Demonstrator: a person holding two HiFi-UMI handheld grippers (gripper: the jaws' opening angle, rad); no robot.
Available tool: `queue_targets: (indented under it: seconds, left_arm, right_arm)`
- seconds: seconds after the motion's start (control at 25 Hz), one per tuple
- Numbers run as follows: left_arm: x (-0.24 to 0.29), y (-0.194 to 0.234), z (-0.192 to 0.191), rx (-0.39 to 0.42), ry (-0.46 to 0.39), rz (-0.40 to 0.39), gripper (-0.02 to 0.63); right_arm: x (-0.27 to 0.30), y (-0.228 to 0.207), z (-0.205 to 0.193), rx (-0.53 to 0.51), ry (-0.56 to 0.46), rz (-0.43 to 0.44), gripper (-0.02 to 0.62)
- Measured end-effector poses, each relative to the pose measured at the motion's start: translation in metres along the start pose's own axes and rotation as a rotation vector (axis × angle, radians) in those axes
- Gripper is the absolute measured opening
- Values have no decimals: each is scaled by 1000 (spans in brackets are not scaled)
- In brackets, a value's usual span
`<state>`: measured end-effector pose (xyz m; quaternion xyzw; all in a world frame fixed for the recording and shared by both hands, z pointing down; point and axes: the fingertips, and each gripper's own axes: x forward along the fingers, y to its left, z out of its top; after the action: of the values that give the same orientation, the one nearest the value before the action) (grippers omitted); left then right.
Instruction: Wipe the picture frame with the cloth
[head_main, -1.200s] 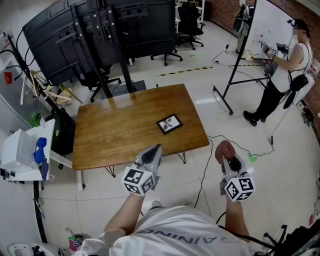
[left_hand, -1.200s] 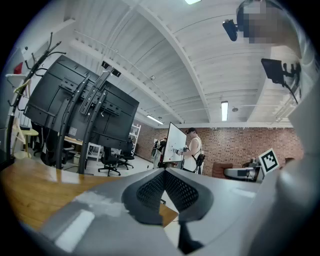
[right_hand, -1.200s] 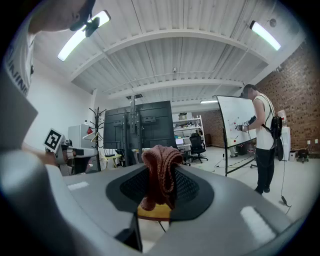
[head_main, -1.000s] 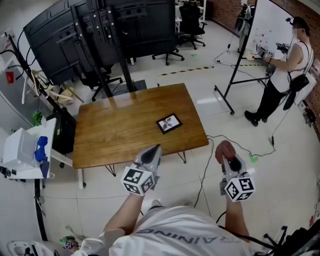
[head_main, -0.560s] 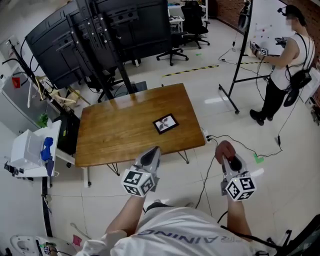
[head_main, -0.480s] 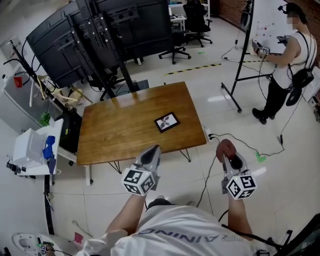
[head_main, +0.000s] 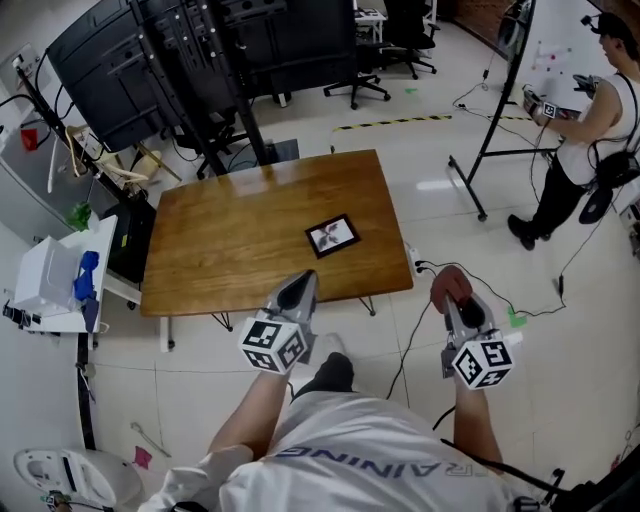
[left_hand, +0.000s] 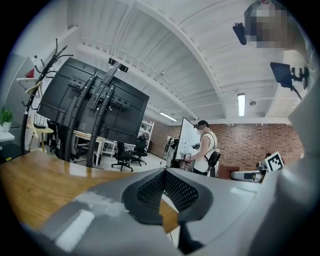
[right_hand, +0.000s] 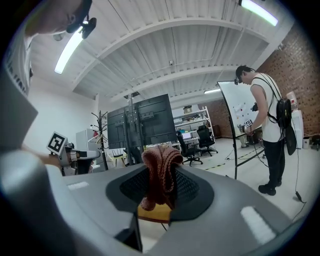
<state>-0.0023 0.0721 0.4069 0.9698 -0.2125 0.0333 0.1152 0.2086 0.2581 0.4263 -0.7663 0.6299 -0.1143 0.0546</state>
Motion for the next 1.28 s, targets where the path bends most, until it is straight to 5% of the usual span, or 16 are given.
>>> queue_targets:
  seconds: [0.44, 0.8, 1.28]
  left_arm:
    - [82, 110, 31, -63, -24, 43, 3]
    - [107, 177, 21, -109, 15, 107, 3]
    - [115, 195, -34, -169, 71, 304, 3]
  right_arm:
    - [148, 0, 33, -50, 55, 35, 118]
    - [247, 27, 28, -72, 158, 137, 118]
    - [354, 77, -23, -114, 307, 499, 118]
